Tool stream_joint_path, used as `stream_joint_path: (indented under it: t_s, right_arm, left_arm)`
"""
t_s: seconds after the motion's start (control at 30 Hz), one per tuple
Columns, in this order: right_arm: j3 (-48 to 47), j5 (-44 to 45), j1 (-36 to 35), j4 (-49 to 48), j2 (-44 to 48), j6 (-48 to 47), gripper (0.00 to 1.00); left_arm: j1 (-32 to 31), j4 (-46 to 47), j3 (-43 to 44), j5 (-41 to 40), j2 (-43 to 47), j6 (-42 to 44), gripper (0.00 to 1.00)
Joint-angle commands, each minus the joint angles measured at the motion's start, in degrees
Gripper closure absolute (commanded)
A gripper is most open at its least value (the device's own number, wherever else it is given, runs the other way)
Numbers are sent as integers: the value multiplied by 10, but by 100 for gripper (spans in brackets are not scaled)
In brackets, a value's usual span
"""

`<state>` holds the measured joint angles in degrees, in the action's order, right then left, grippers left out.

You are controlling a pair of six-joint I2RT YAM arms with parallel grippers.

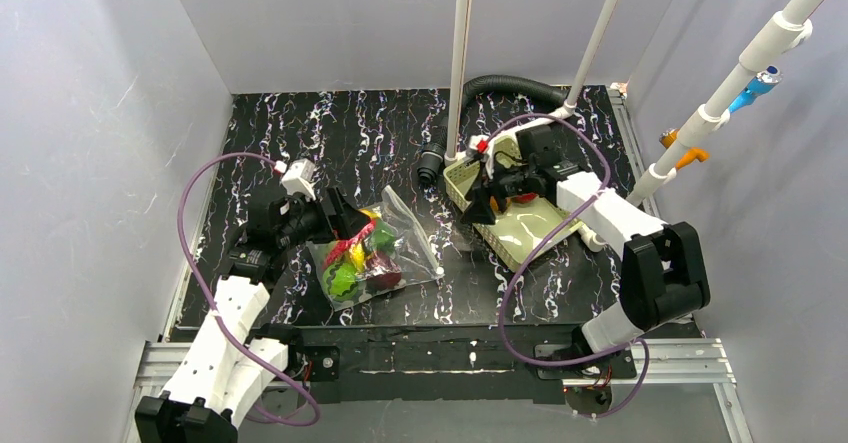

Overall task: Open the zip-top bag and remove the fake food
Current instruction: Place the fake fruit in the bin, then pick up the fake fruit from the zipper food storage bag.

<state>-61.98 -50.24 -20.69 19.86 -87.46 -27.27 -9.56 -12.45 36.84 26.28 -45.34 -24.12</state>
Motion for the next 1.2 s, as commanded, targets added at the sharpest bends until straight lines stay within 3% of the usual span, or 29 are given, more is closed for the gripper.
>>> stream_joint_path:
  t_s: [0.0,0.07,0.13,0.17,0.27,0.4,0.47,0.53,0.6,0.7,0.73,0.93,1.07,1.17]
  right_arm:
    - [3,14,-43,-26,-3,31,27]
    - [3,37,-64,-52,-12,64,27]
    - [-6,61,-74,-69,-22,103,28]
    - [-13,84,-71,-66,-16,109,28]
    - [-5,80,-25,-79,9,120,28]
    - [-2,69,10,-84,15,129,28]
    - [-3,60,10,-83,12,129,28]
    - [-3,56,10,-80,12,126,28]
    - [-4,50,10,-78,12,124,28]
    - [-4,32,10,-76,8,125,28]
    - [-3,25,10,-76,6,125,28]
    - [-3,-8,10,-75,0,128,28]
    - [-2,-45,10,-79,-3,137,28]
    - [-5,-62,11,-71,1,130,28]
  left_arm:
    - [-62,-70,65,-84,-14,-74,4]
    - [-146,-120,117,-203,-46,-110,3]
    - [-277,-202,210,-379,-160,-199,2]
    - [-331,-297,296,-487,-256,-260,3]
    - [-367,-374,435,-558,-424,-313,5]
    - [-377,-419,523,-586,-550,-318,13]
    - [-383,-426,553,-589,-612,-307,26]
    - [-383,-427,557,-591,-629,-302,33]
    - [-383,-414,551,-591,-636,-291,46]
    - [-383,-389,533,-585,-632,-271,78]
    - [-383,-380,527,-583,-631,-265,83]
    - [-383,-323,482,-537,-586,-163,99]
    - [-383,-226,407,-478,-487,-88,100]
    - [-384,-208,389,-441,-438,-48,100]
